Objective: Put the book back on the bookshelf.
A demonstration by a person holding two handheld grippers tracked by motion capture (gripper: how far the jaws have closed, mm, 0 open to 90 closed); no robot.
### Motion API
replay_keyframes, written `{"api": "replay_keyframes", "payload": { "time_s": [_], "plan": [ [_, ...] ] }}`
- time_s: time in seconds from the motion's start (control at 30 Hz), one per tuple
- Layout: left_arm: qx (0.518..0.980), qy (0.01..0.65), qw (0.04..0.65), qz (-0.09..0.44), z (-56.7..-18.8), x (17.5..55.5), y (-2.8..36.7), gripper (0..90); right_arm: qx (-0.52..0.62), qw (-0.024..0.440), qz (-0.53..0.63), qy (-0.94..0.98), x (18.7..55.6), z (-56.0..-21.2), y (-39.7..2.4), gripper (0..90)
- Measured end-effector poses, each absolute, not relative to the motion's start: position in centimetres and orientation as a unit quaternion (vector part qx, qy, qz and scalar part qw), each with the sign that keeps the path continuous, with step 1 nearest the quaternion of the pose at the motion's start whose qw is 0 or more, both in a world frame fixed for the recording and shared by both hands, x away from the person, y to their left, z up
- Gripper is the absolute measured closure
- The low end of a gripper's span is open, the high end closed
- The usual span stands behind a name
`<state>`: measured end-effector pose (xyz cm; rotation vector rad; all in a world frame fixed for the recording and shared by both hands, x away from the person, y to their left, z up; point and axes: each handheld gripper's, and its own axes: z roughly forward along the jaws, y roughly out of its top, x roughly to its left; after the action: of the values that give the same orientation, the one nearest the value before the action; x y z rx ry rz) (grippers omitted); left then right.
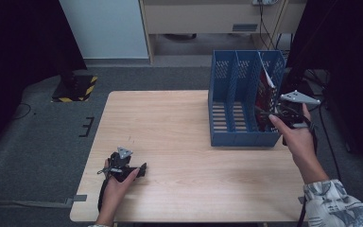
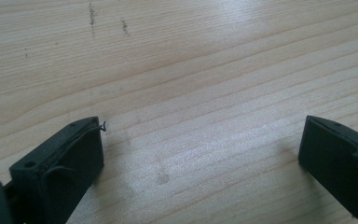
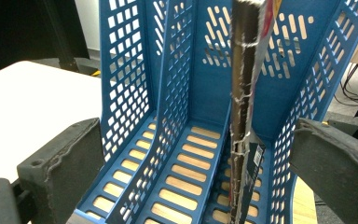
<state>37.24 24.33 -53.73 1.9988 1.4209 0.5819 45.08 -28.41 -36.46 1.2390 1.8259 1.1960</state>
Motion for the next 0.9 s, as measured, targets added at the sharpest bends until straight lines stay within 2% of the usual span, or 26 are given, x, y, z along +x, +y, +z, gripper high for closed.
{"api": "replay_keyframes", "payload": {
  "time_s": [0.57,0.9],
  "plan": [
    [0.754,0.538,0.305,0.220,-53.7,37.2,24.3,0.0,0.462,0.306,0.449,0.701,42.0,-39.2,-27.9,3.8],
    [0.754,0.539,0.305,0.221,-53.7,37.2,24.2,0.0,0.451,0.277,0.455,0.716,40.2,-41.2,-26.5,4.3]
  ]
}}
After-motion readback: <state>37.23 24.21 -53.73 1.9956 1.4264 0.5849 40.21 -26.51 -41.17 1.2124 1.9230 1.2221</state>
